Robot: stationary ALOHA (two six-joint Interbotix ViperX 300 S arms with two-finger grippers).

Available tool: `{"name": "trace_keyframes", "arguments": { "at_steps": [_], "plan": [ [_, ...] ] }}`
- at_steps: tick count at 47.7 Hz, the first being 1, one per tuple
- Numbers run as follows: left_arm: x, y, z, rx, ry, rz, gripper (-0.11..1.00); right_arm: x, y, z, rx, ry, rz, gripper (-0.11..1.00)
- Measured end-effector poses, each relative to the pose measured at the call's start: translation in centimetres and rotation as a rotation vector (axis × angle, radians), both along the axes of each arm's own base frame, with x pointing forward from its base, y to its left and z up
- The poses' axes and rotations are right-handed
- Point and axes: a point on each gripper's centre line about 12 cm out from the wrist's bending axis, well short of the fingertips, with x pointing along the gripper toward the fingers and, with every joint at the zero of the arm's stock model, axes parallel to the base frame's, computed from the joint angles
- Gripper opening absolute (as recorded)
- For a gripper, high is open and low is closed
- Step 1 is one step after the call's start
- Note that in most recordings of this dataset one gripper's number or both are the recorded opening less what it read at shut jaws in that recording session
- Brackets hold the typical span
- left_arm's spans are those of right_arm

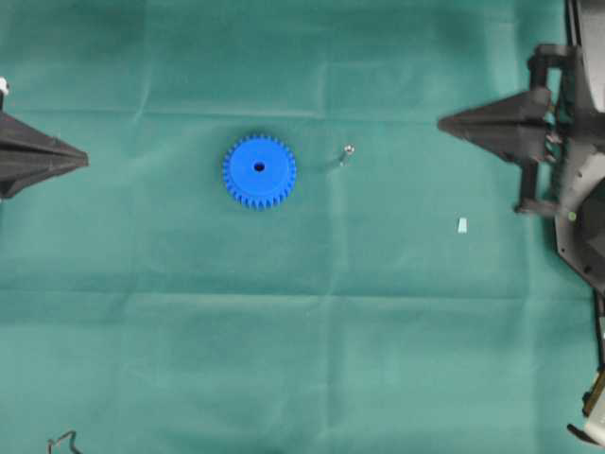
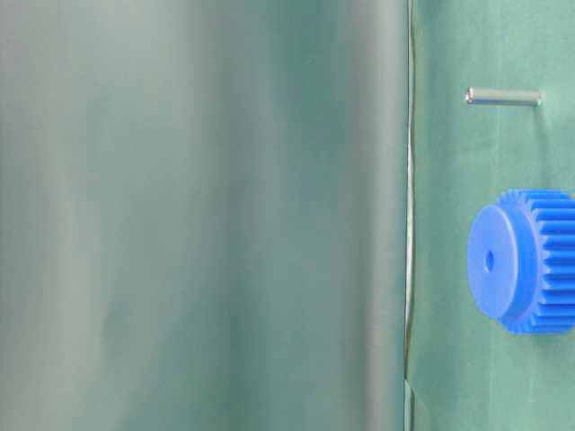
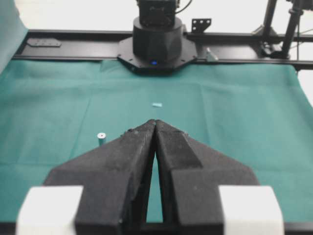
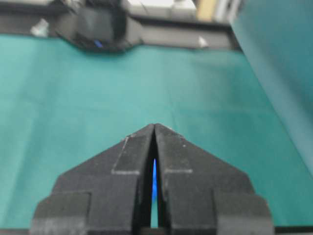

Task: Insert the shaft into the center hole of the gear.
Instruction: 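Move the right gripper left toward the small silver shaft, then lower the right gripper over the silver shaft and close on it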

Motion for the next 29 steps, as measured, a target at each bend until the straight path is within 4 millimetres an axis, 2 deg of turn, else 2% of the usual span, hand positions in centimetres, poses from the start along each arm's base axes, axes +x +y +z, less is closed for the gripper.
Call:
{"name": "trace_keyframes", "arguments": {
  "at_steps": [4, 8, 17, 19, 29],
  "plan": [
    [0.0, 0.0, 0.0, 0.000, 0.000, -0.002, 0.00, 1.0, -0.3, -0.8, 0.009, 0.044, -0.009, 0.11],
    [0.0, 0.0, 0.0, 0.000, 0.002, -0.002, 0.00, 2.3, -0.7, -2.1, 0.023, 0.107, -0.016, 0.32],
    [0.0, 0.0, 0.0, 0.000, 0.002, -0.002, 0.00, 4.8, -1.8, -5.1, 0.059, 0.227, -0.046, 0.87],
    [0.0, 0.0, 0.0, 0.000, 0.002, -0.002, 0.00, 5.3, -2.0, -5.8, 0.065, 0.252, -0.050, 0.90],
    [0.1, 0.0, -0.1, 0.000, 0.005, -0.002, 0.00, 7.2, -3.5, -10.1, 0.103, 0.360, -0.097, 0.85]
  ]
}}
